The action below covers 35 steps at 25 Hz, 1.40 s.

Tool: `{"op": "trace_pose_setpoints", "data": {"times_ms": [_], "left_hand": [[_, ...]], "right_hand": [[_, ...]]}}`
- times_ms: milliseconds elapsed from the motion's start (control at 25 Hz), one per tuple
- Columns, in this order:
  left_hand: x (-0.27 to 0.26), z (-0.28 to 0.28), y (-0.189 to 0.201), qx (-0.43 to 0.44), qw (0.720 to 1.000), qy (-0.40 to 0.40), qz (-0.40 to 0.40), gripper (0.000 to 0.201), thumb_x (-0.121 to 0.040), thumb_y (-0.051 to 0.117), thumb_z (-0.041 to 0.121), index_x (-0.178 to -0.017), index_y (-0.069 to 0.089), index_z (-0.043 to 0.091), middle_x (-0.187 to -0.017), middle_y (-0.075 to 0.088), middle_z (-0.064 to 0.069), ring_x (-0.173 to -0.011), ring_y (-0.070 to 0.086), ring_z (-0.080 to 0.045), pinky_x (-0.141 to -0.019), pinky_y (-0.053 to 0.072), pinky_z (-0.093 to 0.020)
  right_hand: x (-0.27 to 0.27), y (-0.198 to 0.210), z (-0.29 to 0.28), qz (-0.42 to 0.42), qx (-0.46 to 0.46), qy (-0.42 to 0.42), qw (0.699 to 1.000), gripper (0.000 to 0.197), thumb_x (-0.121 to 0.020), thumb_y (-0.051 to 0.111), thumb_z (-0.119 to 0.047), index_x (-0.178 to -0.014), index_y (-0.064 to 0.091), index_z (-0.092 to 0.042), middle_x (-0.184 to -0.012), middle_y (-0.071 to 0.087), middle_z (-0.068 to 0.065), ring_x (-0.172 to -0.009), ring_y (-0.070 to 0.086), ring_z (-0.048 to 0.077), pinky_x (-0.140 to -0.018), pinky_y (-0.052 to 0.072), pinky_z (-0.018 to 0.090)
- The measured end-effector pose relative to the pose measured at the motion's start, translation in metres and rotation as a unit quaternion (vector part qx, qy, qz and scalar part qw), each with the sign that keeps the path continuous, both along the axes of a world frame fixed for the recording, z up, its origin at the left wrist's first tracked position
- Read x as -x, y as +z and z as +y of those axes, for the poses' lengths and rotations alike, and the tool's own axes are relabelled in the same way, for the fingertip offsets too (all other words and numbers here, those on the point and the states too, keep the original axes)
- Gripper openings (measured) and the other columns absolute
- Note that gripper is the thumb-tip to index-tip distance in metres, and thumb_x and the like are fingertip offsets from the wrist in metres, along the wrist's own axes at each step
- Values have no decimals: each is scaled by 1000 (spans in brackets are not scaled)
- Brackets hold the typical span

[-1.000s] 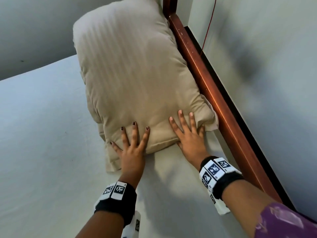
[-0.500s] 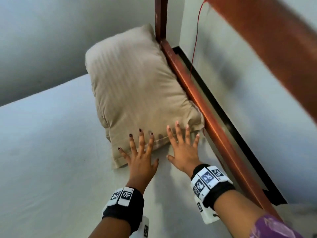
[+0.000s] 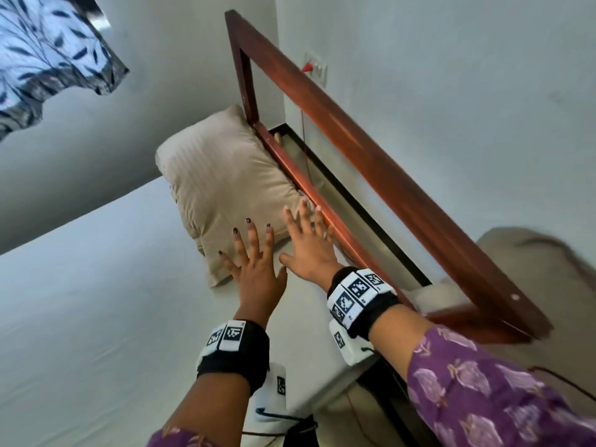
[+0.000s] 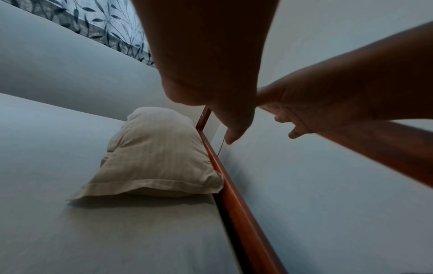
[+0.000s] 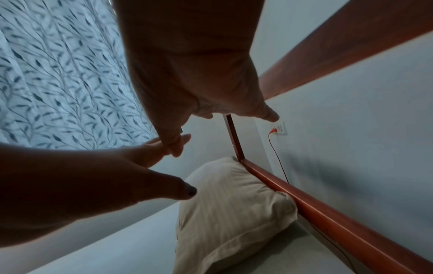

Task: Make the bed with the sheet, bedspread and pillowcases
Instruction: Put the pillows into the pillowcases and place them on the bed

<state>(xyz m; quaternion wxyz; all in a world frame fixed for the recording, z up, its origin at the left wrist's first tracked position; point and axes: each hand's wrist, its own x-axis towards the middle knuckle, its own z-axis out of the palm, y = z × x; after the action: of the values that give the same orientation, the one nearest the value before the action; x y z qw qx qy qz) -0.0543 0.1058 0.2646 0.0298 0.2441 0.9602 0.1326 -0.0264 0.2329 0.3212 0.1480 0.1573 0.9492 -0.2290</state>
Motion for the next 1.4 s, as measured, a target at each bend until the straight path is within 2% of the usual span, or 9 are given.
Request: {"op": "trace_pose_setpoints", "data": {"times_ms": [160,400,480,600,800,960,1080,1240,1400], "left_hand": [[-69,31,37,-23,999,-34,-15,89,-89,58,39,-152,-4,31,-154,-27,3,-139,-32,-23,-109,-18,-58],[-234,92,73,-63,993,-87,-45,84,-88,57,38,-154,8,28,-162,-6,-5,-148,-12,-31,-114,-6,-57],[-277,110,70,-72,991,-95,-68,77,-85,53,42,-152,22,22,-159,17,-11,-146,11,-34,-114,12,-54],[-336,130,60,-106,985,-88,-103,57,-80,46,40,-129,50,11,-123,48,-13,-114,46,-34,-94,42,-47],[-384,173,23,-136,963,-179,-150,40,-84,60,26,-120,58,9,-113,54,-10,-102,56,-30,-87,48,-43],[-401,208,-4,-107,957,-205,-176,45,-84,64,25,-125,55,8,-123,51,-11,-111,54,-31,-92,44,-39],[-401,213,-16,-94,961,-200,-164,47,-85,64,28,-128,53,11,-126,50,-8,-115,53,-30,-93,43,-39],[-390,208,-30,-77,967,-185,-157,50,-86,63,34,-130,51,15,-128,47,-5,-118,50,-26,-96,43,-40],[-381,205,-24,-77,968,-176,-163,52,-87,62,36,-132,49,16,-130,47,-4,-121,49,-25,-97,44,-43]], "right_hand": [[-86,50,15,86,15,-20,996,88,-92,55,-39,-152,-9,-24,-154,-31,10,-142,-23,38,-116,-2,58],[-271,97,84,157,-12,-122,980,86,-90,56,-45,-152,0,-26,-158,-22,9,-144,-13,39,-113,6,58],[-319,94,111,161,-1,-188,969,85,-90,58,-43,-153,5,-23,-159,-16,11,-145,-9,38,-114,8,56],[-392,72,156,198,-21,-286,937,84,-87,65,-36,-151,16,-15,-158,3,20,-145,6,39,-115,16,55],[-501,-8,194,31,37,-462,885,89,-85,65,-43,-152,12,-20,-159,3,14,-145,6,37,-107,20,65],[-541,-70,193,-143,5,-420,896,95,-79,65,-58,-150,17,-17,-159,3,9,-145,4,32,-103,25,69],[-544,-96,190,-186,-71,-379,904,69,-82,63,-55,-138,39,-24,-149,21,6,-140,15,28,-101,28,69],[-538,-115,197,-137,-135,-401,895,16,-90,57,-35,-104,64,-38,-127,45,-4,-127,33,15,-107,21,62],[-544,-107,203,33,-100,-457,883,10,-90,57,-21,-95,65,-18,-99,67,11,-99,58,33,-90,37,43]]}}
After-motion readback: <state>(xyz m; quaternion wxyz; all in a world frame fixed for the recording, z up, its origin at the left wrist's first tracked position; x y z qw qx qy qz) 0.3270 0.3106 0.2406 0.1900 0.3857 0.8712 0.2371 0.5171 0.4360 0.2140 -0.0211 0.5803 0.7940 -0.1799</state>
